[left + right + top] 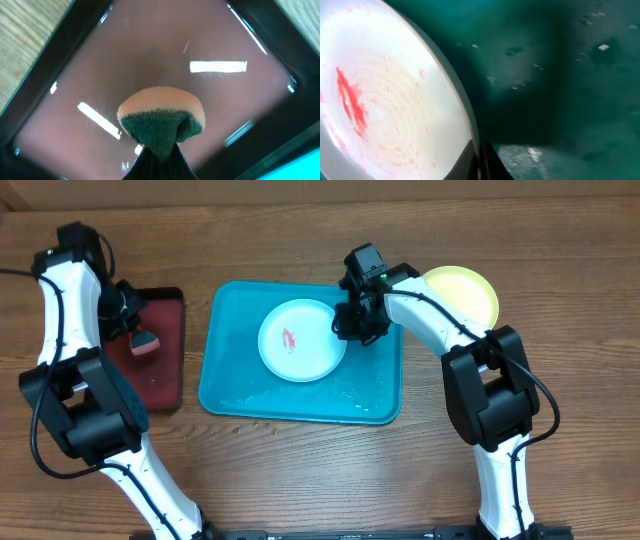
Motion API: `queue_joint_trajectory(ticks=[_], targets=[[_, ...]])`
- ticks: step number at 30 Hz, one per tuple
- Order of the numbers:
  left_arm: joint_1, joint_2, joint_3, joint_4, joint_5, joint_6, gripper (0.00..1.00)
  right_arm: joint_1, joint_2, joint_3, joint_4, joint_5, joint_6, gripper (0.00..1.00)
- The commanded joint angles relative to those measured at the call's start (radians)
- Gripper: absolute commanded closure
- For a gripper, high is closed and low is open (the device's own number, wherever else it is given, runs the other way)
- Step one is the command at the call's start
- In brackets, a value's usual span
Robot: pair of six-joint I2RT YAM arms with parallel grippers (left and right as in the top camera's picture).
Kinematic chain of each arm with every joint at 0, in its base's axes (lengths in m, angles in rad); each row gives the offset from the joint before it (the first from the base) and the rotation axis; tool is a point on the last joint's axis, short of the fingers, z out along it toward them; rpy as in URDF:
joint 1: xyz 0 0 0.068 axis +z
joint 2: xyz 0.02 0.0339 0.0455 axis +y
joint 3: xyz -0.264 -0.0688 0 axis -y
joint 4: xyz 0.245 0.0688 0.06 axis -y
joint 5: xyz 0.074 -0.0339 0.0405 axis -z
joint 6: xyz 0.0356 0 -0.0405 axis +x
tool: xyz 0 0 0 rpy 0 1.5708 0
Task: Clean dirty plates on tray and stack at the side
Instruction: 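Dip the sponge in the water tray with the left gripper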
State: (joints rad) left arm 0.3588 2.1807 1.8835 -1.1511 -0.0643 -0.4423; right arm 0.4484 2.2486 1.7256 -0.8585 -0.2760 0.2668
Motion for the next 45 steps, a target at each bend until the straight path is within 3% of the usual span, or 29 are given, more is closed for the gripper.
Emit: queue_joint_trajectory(ticks=[1, 6, 7, 9, 20, 26, 33, 37, 40, 45], targets=[[0.004, 0.012, -0.082, 0.061, -0.017, 0.023, 0.96, 0.013, -0.013, -0.005, 0.021, -0.026, 0.031, 0.96], [0.015, 0.012, -0.113, 0.125, -0.024, 0.027, 0.96, 0.016, -0.013, -0.005, 0.027, -0.024, 0.034, 0.96], [0.019, 0.012, -0.113, 0.13, -0.024, 0.027, 0.9, 0.016, -0.013, -0.005, 0.028, -0.024, 0.034, 0.96], [0.026, 0.012, -0.113, 0.131, -0.025, 0.027, 0.6, 0.016, -0.013, -0.005, 0.028, -0.024, 0.034, 0.96], [0.047, 0.012, -0.112, 0.07, -0.021, 0.027, 0.58, 0.016, -0.013, -0.005, 0.028, -0.025, 0.034, 0.96], [0.047, 0.012, -0.134, 0.053, -0.023, 0.026, 0.46, 0.016, -0.013, -0.005, 0.028, -0.025, 0.034, 0.96], [0.046, 0.012, -0.271, 0.189, -0.013, 0.008, 0.49, 0.016, -0.013, -0.005, 0.028, -0.025, 0.034, 0.96], [0.047, 0.012, -0.291, 0.216, -0.018, 0.009, 0.66, 0.016, -0.013, -0.005, 0.027, -0.025, 0.034, 0.96], [0.047, 0.011, -0.264, 0.206, -0.016, 0.009, 0.93, 0.016, -0.013, -0.005, 0.028, -0.025, 0.034, 0.96], [0.047, 0.011, -0.153, 0.097, -0.015, 0.009, 0.96, 0.016, -0.013, -0.005, 0.026, -0.025, 0.034, 0.96]])
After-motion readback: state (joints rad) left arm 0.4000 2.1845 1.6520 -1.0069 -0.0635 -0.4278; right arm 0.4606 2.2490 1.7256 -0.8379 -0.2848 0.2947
